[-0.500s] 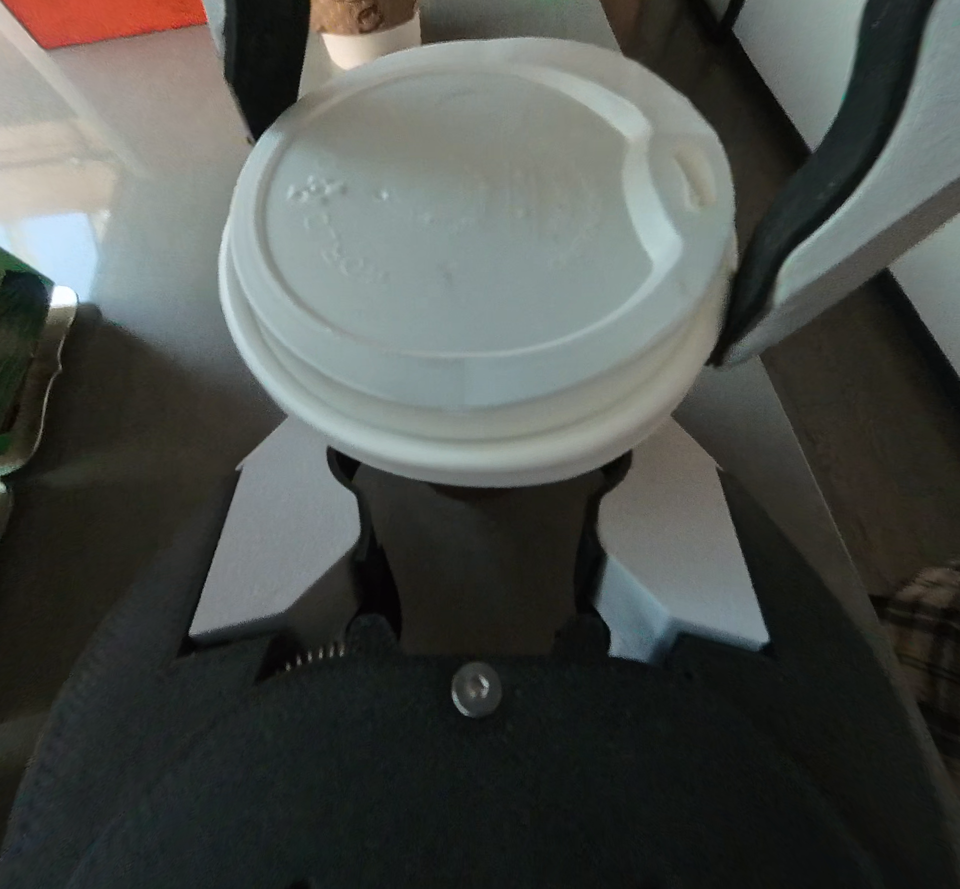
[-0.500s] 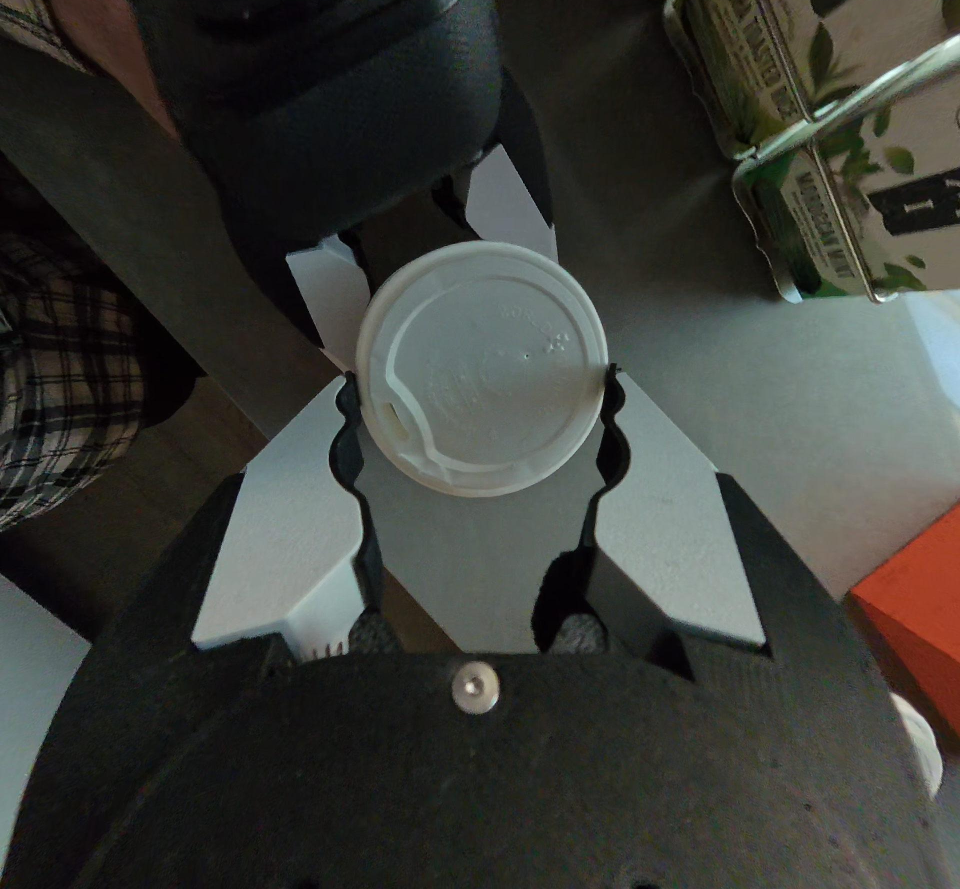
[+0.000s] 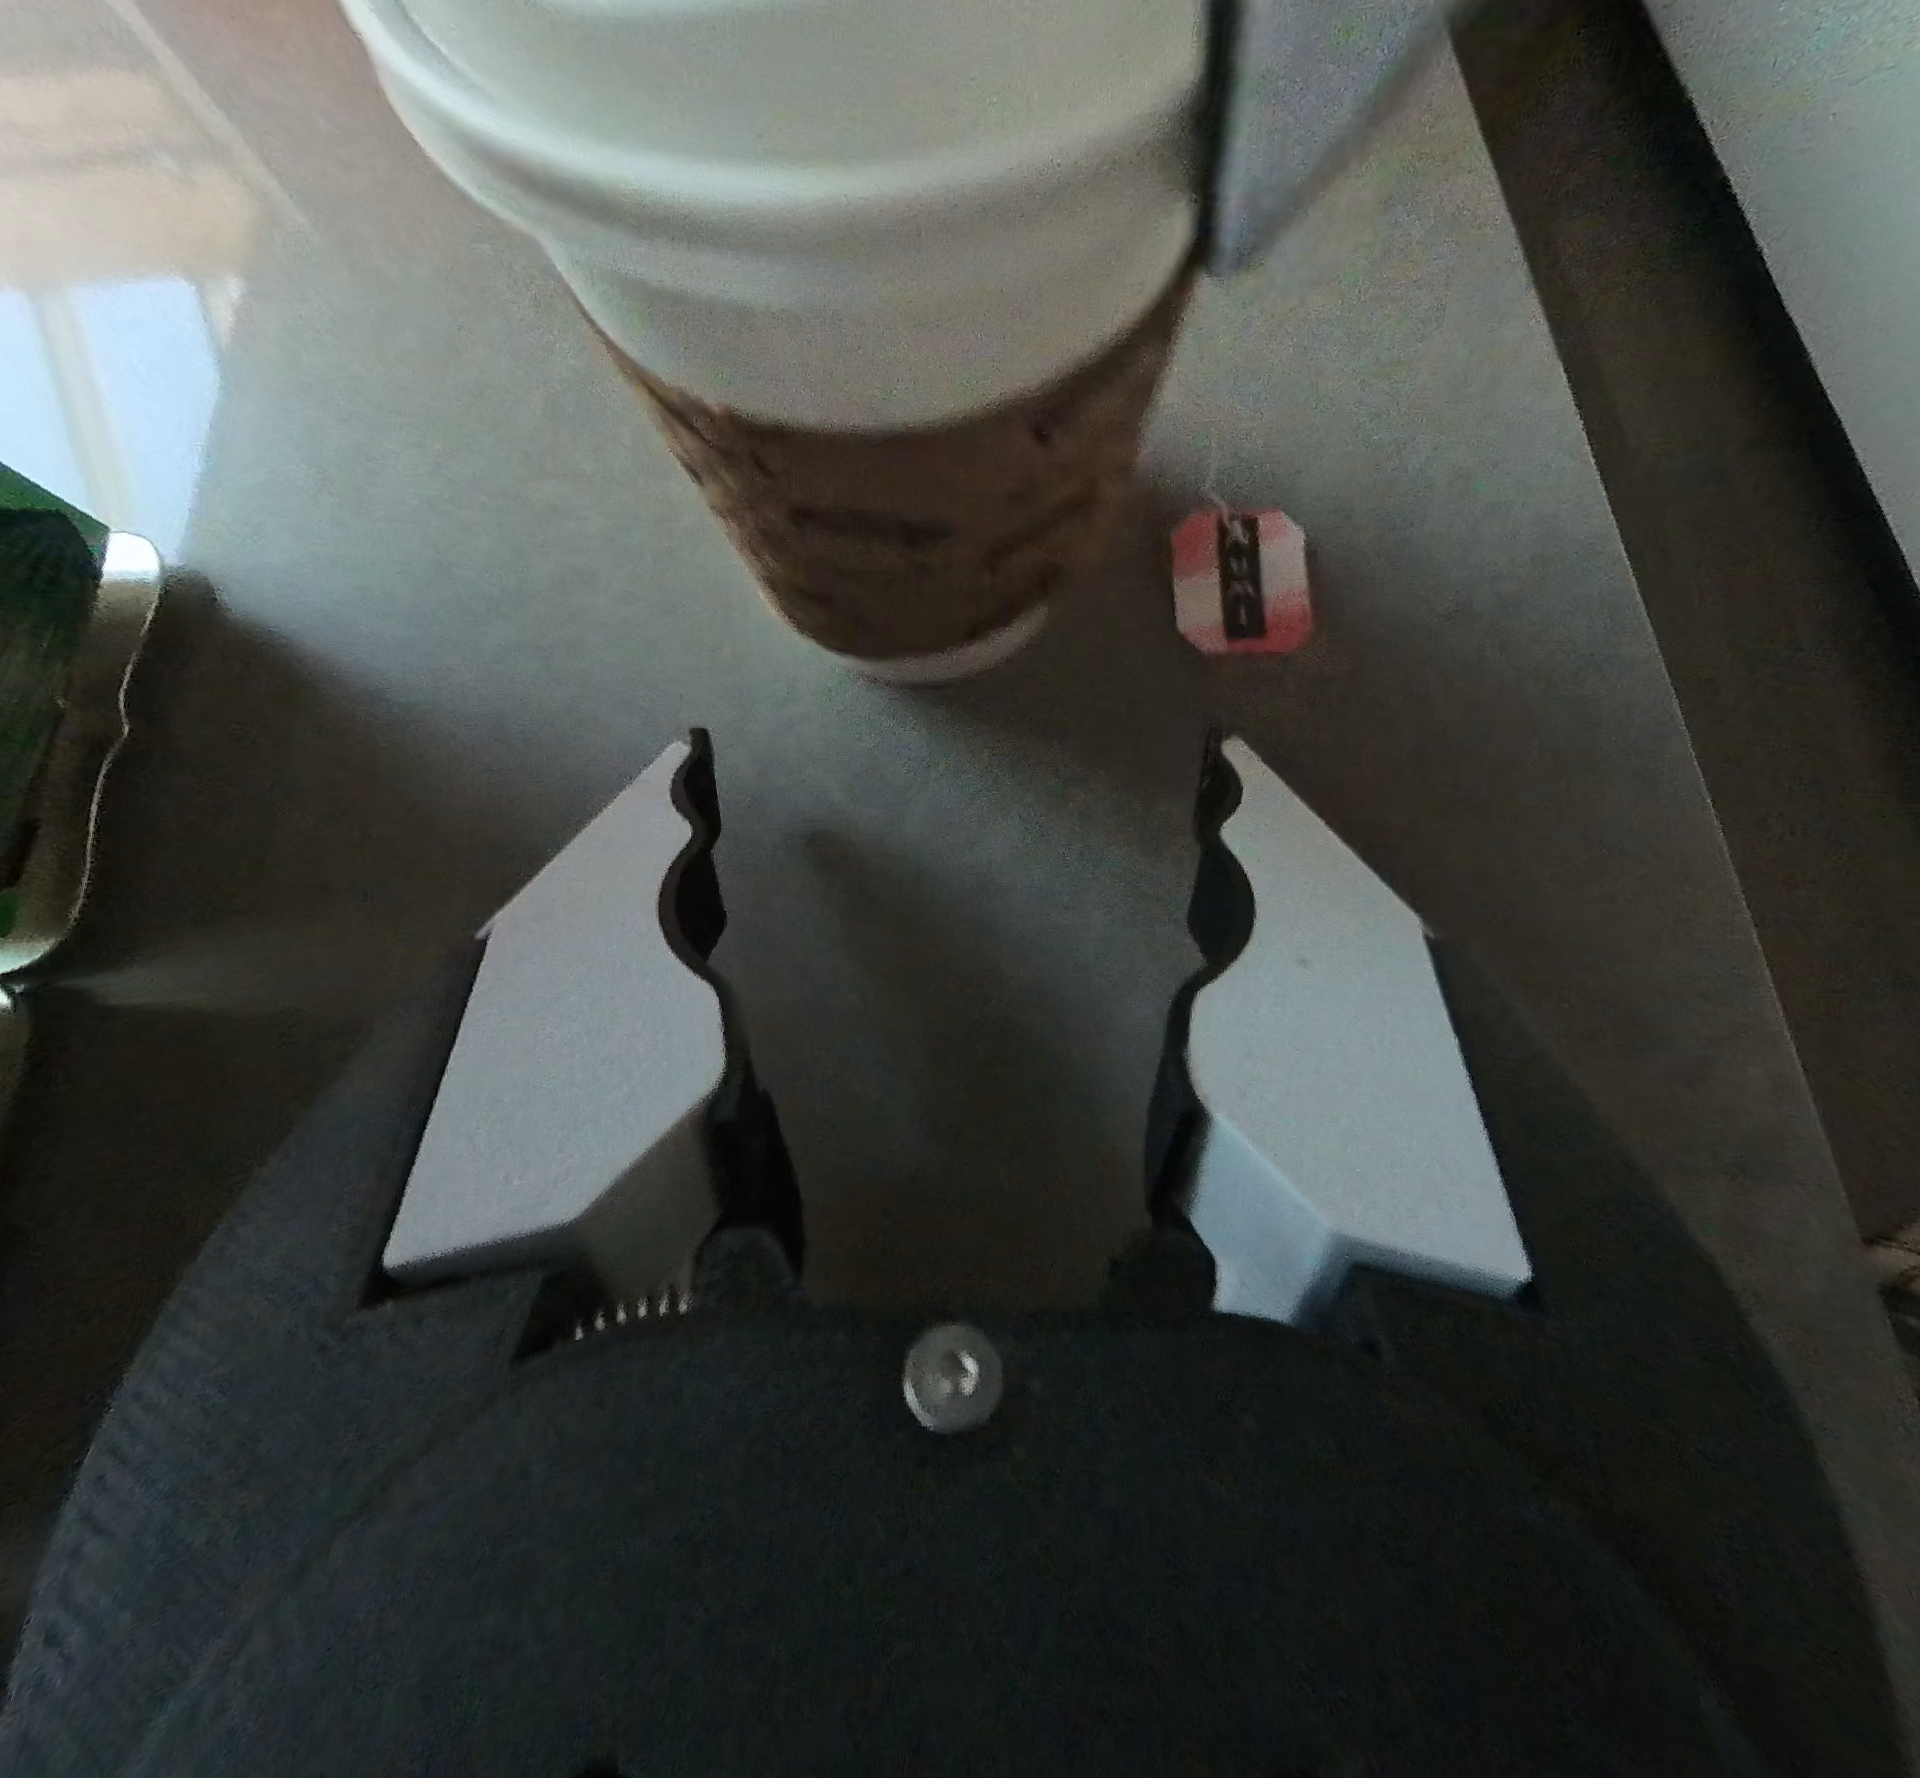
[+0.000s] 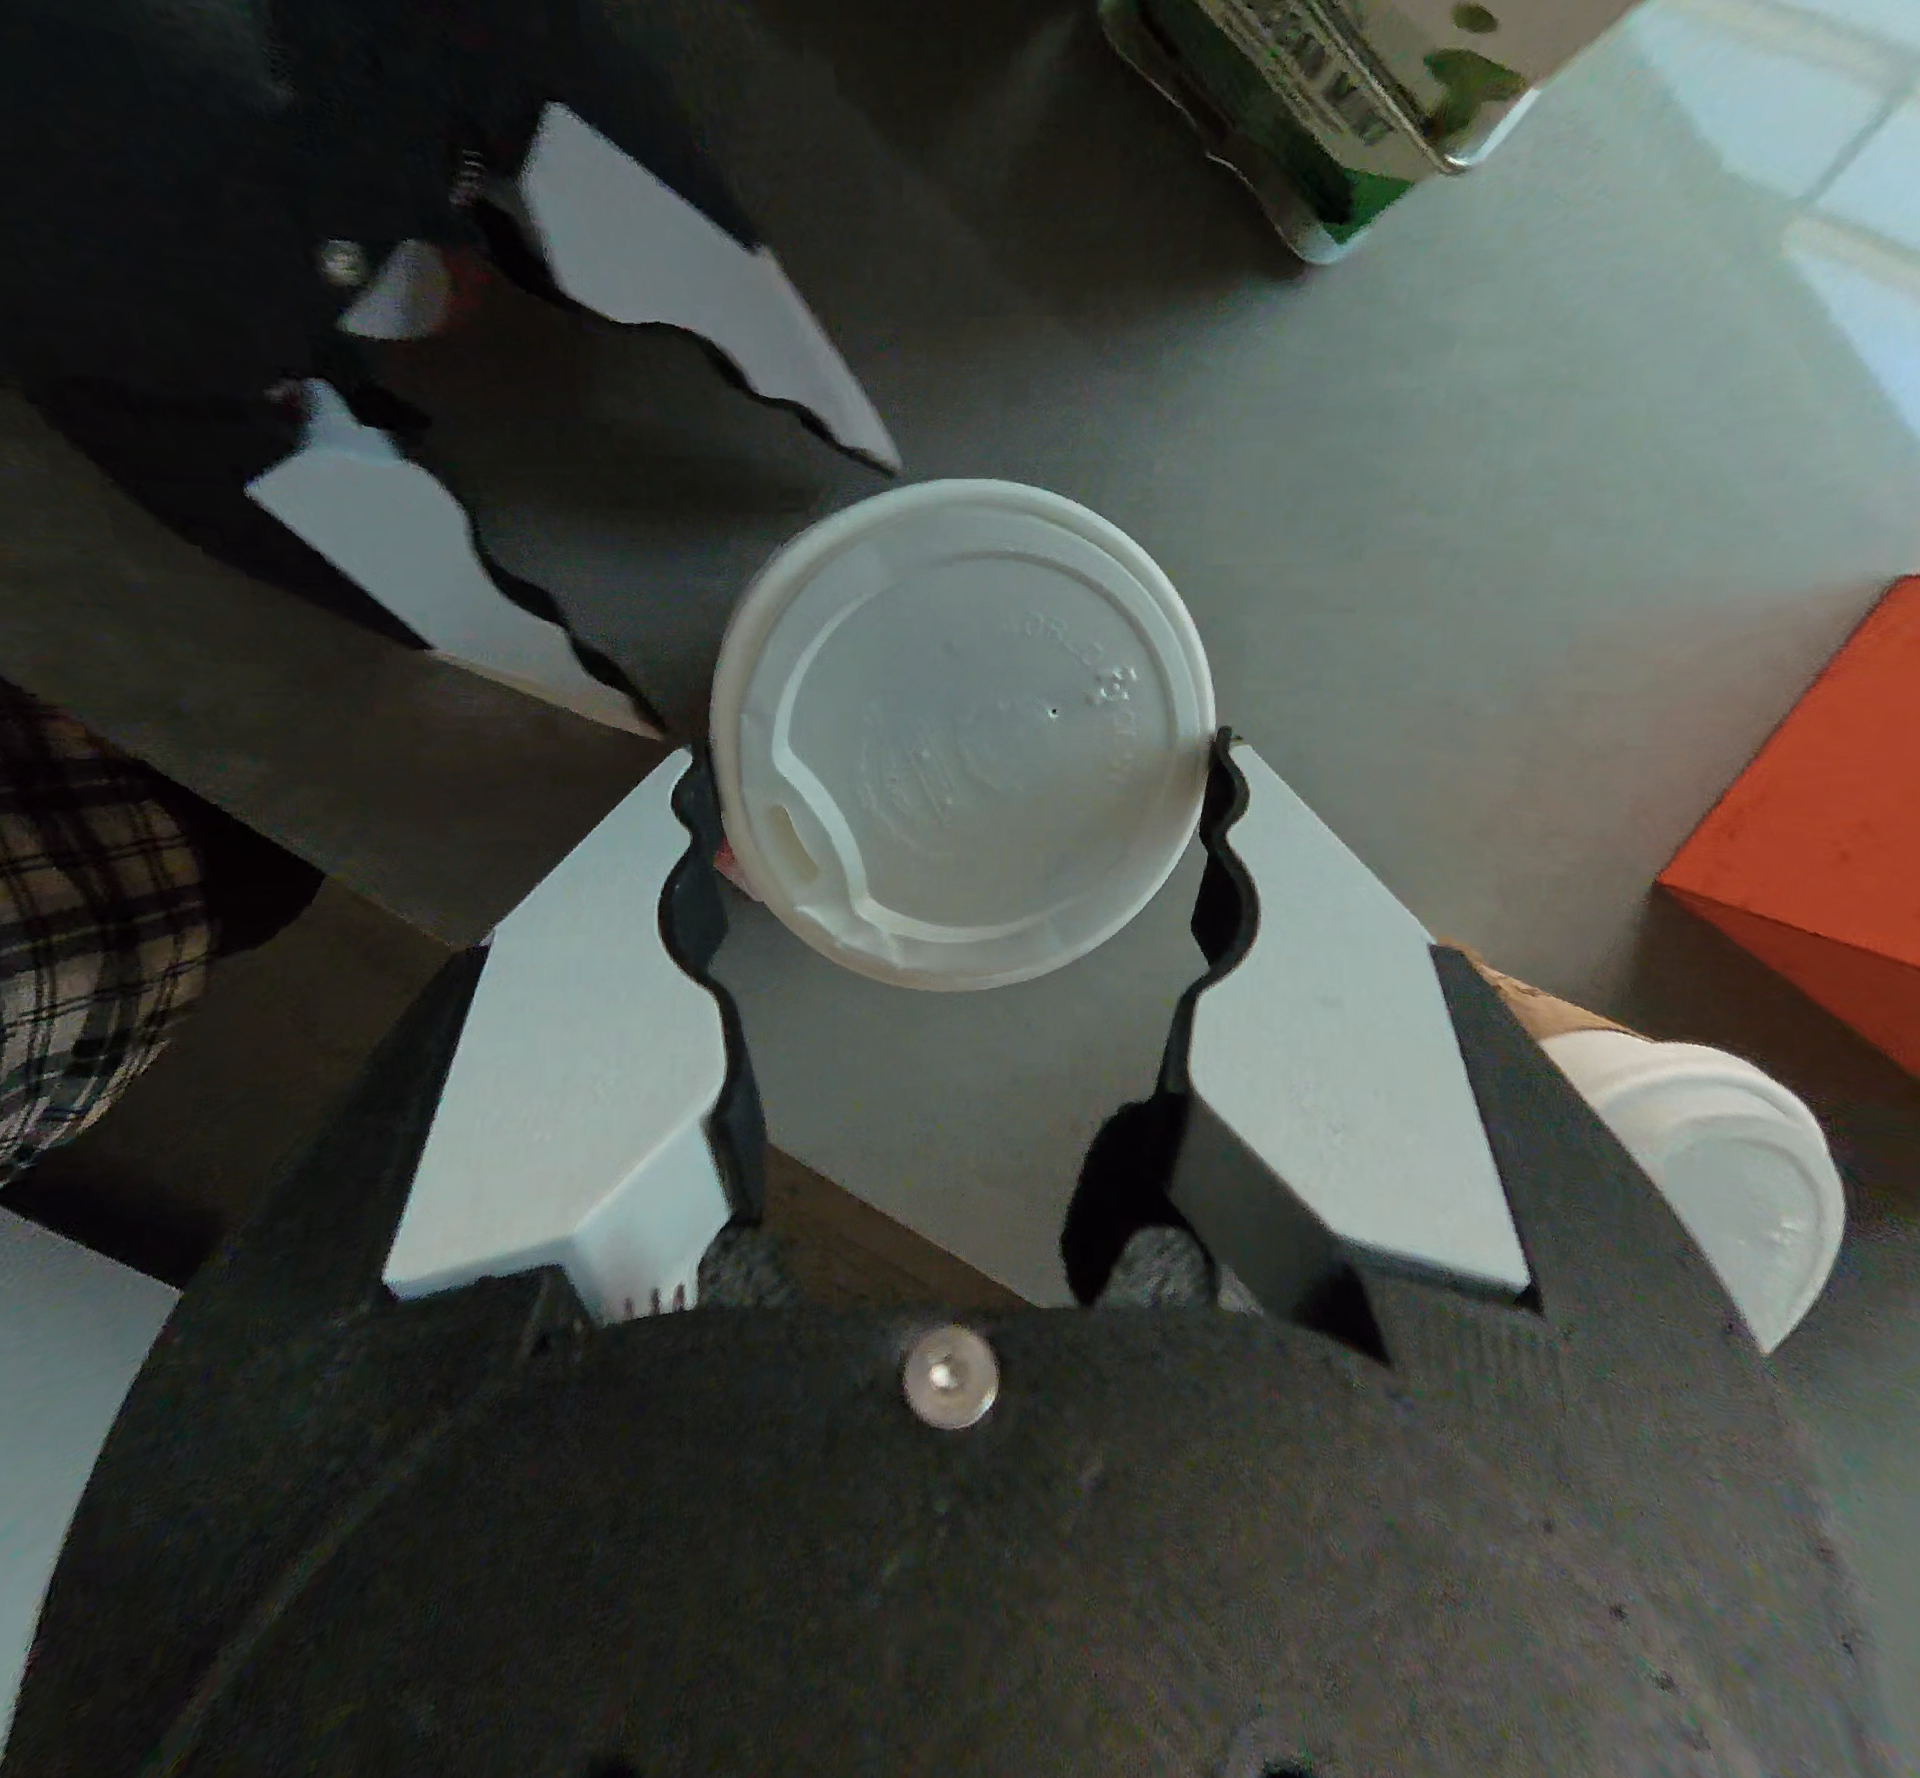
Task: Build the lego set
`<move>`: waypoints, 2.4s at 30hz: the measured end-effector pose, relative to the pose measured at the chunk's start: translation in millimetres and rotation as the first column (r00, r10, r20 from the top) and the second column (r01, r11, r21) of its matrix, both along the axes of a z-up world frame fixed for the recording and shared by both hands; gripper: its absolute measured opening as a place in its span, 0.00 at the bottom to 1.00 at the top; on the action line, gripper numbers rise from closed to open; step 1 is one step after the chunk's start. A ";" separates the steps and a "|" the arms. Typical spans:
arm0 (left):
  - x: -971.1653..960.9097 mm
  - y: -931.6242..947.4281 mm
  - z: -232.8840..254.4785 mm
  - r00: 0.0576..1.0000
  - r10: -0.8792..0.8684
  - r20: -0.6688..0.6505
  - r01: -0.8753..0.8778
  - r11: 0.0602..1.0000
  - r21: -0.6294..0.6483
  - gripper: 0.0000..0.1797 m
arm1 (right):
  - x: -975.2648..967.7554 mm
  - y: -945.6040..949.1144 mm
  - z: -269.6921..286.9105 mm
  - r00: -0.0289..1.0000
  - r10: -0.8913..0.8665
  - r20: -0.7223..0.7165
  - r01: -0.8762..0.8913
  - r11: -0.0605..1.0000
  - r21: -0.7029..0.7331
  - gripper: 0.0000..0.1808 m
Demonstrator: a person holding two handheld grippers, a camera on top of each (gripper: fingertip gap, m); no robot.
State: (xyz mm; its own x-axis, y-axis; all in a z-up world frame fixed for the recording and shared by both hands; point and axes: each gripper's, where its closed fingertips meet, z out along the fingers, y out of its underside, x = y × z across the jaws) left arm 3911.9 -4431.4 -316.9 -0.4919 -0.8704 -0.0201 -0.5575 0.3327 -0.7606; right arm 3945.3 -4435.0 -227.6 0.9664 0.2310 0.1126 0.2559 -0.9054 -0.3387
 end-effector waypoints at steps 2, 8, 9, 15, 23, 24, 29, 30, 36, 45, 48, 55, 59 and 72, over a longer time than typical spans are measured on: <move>-3.2 -1.8 0.2 1.000 0.000 0.004 0.000 1.000 0.005 0.49 | 15.6 -0.3 0.4 1.000 -0.029 0.003 0.029 1.000 -0.004 0.51; -6.4 -5.1 -2.1 1.000 0.005 0.004 -0.005 1.000 0.017 0.47 | 62.9 7.4 2.2 0.989 -0.147 -0.006 0.147 0.989 0.009 0.51; -6.2 -5.5 -2.8 1.000 0.004 0.001 -0.005 1.000 0.018 0.47 | 68.3 9.6 2.5 0.985 -0.172 -0.009 0.172 0.985 0.017 0.51; -6.1 -7.4 -1.2 1.000 -0.006 0.003 0.006 1.000 -0.013 0.44 | 76.4 12.1 18.8 0.982 -0.186 -0.006 0.186 0.976 0.116 0.54; -8.1 -10.5 1.3 0.999 -0.021 0.027 0.022 0.999 -0.030 0.44 | 150.4 -63.5 51.8 0.928 -0.372 0.014 0.356 0.898 0.258 0.57; -8.3 -10.7 1.1 0.999 -0.022 0.026 0.023 0.999 -0.028 0.44 | 158.4 -72.1 46.6 0.921 -0.389 0.012 0.374 0.894 0.245 0.54; -8.8 -10.7 2.4 0.999 -0.027 0.037 0.028 0.999 -0.027 0.42 | 181.4 -90.2 9.6 0.913 -0.408 -0.004 0.402 0.898 0.181 0.51; -9.3 -10.5 2.9 0.999 -0.029 0.040 0.030 0.999 -0.028 0.42 | 183.0 -88.5 9.3 0.915 -0.403 -0.001 0.395 0.896 0.202 0.50; -10.9 -8.8 4.5 0.998 -0.029 0.050 0.030 0.999 -0.018 0.41 | 185.7 -81.1 9.4 0.940 -0.341 0.027 0.327 0.918 0.224 0.48; -15.1 -4.0 4.6 0.998 -0.026 0.051 0.027 1.000 -0.003 0.40 | 192.1 -60.9 8.7 0.960 -0.276 0.033 0.263 0.940 0.218 0.49; -15.5 -1.8 6.3 0.998 -0.013 0.060 0.014 1.000 -0.011 0.42 | 186.9 -65.3 17.5 0.955 -0.295 0.025 0.277 0.920 0.277 0.52; -29.8 0.8 10.7 0.998 0.022 0.062 -0.019 0.999 -0.039 0.44 | 145.7 -99.8 28.9 0.918 -0.396 0.001 0.358 0.830 0.427 0.52; -44.3 4.0 14.2 0.995 0.072 0.063 -0.068 0.996 -0.066 0.46 | 110.6 -111.2 17.1 0.900 -0.431 -0.060 0.397 0.757 0.518 0.50; -17.4 -0.1 19.4 0.987 0.153 0.048 -0.151 0.988 -0.039 0.46 | 52.3 -84.2 -38.0 0.843 -0.494 -0.214 0.501 0.573 0.649 0.41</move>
State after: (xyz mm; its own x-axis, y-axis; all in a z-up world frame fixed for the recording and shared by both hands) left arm 3894.5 -4431.5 -297.5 -0.3528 -0.9356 -0.0100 -0.5597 0.2196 -0.7990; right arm 3997.6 -4519.1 -265.6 0.9076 -0.4190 0.0255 -0.1706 -0.4238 -0.8896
